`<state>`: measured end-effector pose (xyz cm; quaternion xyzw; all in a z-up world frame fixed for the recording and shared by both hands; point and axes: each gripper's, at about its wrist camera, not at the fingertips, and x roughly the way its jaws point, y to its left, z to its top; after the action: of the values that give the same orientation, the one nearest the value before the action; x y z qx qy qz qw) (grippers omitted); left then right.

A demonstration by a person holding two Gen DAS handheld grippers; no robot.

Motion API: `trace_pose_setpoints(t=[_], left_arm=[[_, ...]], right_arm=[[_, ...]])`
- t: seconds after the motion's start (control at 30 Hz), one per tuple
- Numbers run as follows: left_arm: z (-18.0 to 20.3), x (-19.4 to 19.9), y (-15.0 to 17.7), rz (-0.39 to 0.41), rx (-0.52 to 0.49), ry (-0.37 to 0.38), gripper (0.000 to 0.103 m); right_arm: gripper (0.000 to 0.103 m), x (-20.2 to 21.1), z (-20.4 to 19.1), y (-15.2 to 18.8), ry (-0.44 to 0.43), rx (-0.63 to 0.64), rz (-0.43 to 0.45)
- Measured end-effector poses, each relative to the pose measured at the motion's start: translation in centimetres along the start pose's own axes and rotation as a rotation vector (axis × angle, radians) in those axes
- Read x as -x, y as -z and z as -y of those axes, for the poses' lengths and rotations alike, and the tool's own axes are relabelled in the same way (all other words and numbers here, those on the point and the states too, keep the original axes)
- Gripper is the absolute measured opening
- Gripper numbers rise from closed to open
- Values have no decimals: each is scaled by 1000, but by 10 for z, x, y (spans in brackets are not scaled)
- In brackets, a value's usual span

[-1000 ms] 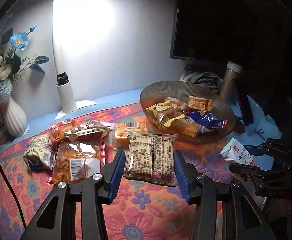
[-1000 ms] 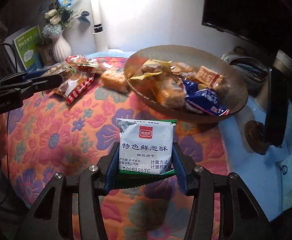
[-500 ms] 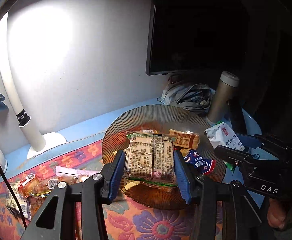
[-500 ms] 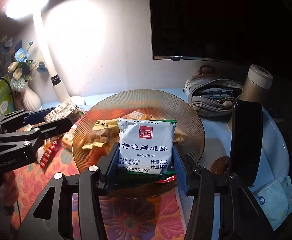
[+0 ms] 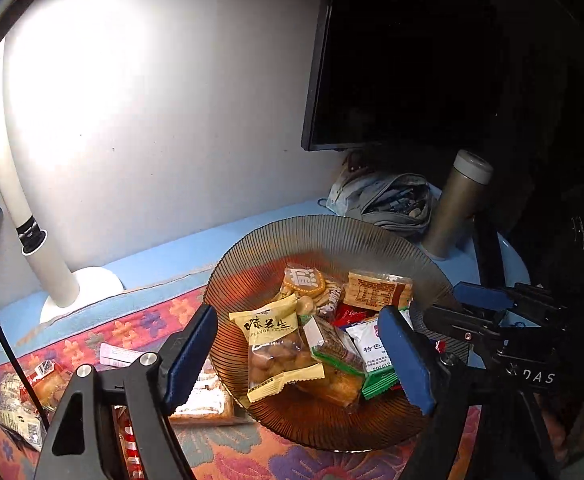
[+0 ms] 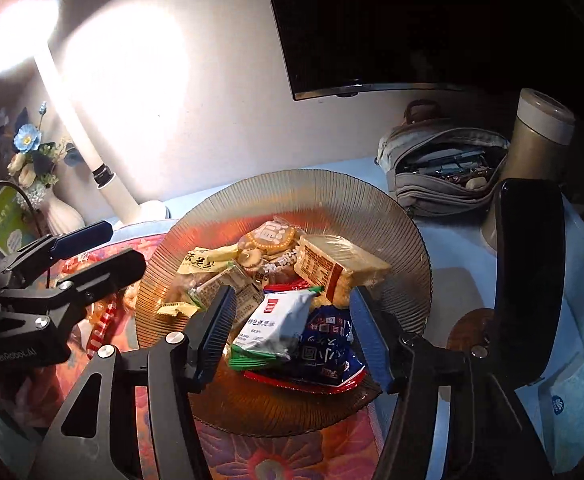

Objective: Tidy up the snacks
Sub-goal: 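Withdraw both tools from the bowl toward the remaining snacks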

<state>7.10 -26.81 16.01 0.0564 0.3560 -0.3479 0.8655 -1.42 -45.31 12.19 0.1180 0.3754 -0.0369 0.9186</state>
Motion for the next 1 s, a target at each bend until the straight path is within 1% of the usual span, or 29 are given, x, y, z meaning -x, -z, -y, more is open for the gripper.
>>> trace_pose_setpoints(t=[0.07, 0.13, 0.23, 0.3, 0.37, 0.43, 0.57, 0.67, 0.77, 0.83, 0.9, 1.0], left_arm=[[-12, 12, 3, 14, 29, -3, 81], [-24, 28, 7, 33, 45, -22, 81], [-44, 59, 17, 64, 41, -81, 81], [-61, 84, 24, 80, 41, -134, 81], [-82, 112, 31, 104, 66, -177, 81], [-102, 139, 39, 133, 92, -223, 81], [-142, 187, 61, 169, 142, -312, 81], [-170, 214, 80, 191, 205, -337, 81], [-195, 228, 98, 198, 269, -335, 81], [-207, 226, 109, 181, 295, -331, 81], [-217, 219, 119, 161, 305, -336, 81], [-231, 195, 129, 107, 312, -336, 81]], right_arm=[[58, 2, 0, 4, -3, -1, -2], [58, 5, -4, 6, -12, 4, -1], [58, 12, -17, 8, -27, 35, 2], [59, 19, -30, 9, -40, 69, 11], [68, 26, -45, 9, -62, 99, 27], [74, 32, -61, 10, -96, 126, 41], [75, 38, -101, 15, -142, 203, 47], [78, 36, -130, 21, -185, 246, 29], [78, 27, -159, 31, -223, 283, 4], [78, 18, -177, 40, -236, 307, -20], [78, 8, -194, 48, -253, 325, -49], [78, -10, -217, 61, -268, 339, -103]])
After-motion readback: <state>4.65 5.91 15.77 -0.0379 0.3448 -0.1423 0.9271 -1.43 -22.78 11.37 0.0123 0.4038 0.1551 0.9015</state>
